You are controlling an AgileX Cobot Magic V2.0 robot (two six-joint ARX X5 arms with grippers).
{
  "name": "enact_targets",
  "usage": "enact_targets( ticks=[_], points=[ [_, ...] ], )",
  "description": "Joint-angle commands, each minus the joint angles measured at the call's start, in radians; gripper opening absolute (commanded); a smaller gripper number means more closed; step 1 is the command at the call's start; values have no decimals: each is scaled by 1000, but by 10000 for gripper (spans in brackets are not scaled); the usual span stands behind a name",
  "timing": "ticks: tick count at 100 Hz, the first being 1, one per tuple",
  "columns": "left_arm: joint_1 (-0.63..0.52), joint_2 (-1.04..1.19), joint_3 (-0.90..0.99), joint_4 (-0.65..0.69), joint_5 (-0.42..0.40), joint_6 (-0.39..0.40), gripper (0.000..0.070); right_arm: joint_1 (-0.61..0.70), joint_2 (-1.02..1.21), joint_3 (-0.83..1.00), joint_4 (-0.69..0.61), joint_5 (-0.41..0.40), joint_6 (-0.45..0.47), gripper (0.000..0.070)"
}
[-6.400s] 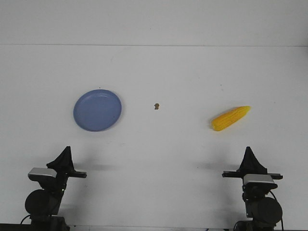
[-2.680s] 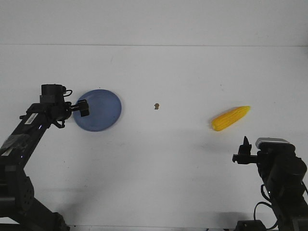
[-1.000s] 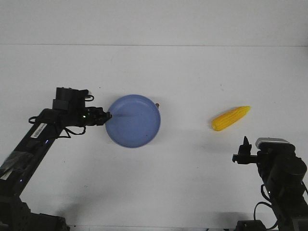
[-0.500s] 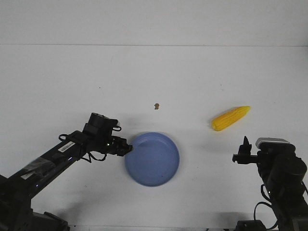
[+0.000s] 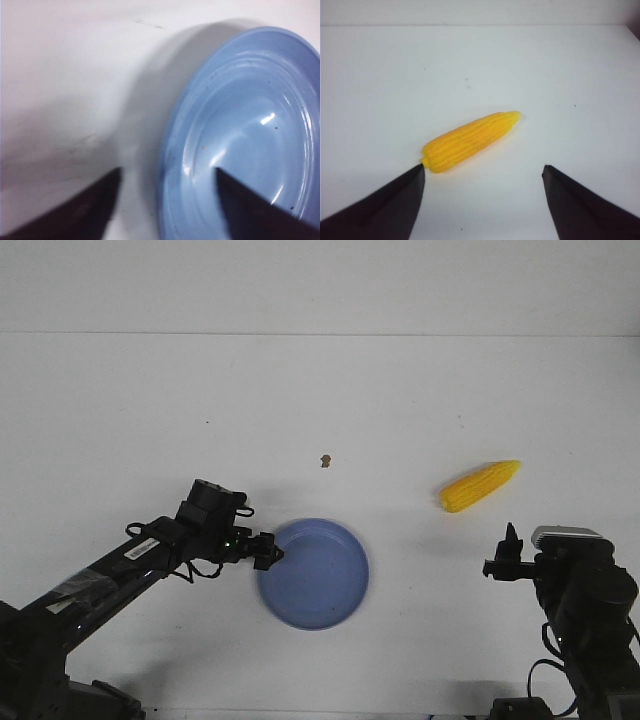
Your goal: Place corn on plate with both arms
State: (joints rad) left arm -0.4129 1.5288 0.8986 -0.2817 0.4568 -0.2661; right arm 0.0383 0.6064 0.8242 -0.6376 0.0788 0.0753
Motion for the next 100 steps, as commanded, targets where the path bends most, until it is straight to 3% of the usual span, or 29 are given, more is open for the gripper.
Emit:
enact_targets(
  ticks=[1,21,40,49,68,86,100],
  points=[
    [-1,4,9,24,3,-7,595,1,3,17,24,0,7,498],
    [40,-128,16,102,-26,34,595,1,3,17,56,-4,11,501],
    [92,-351,34,50,-337,189,595,1,32,17,60,-3,98,551],
    [124,-428,34,17,-410,219,594,1,79,17,71,-3,133,553],
    [188,-473,34,-78,-439,221,592,-4,273,22,164,0,274,554],
    [193,-473,34,-82,-439,220,592,-51,505,41,274,-2,376,556],
    [192,-473,34,-83,-438,216,592,-106,664,62,325,-69,460,577]
  ],
)
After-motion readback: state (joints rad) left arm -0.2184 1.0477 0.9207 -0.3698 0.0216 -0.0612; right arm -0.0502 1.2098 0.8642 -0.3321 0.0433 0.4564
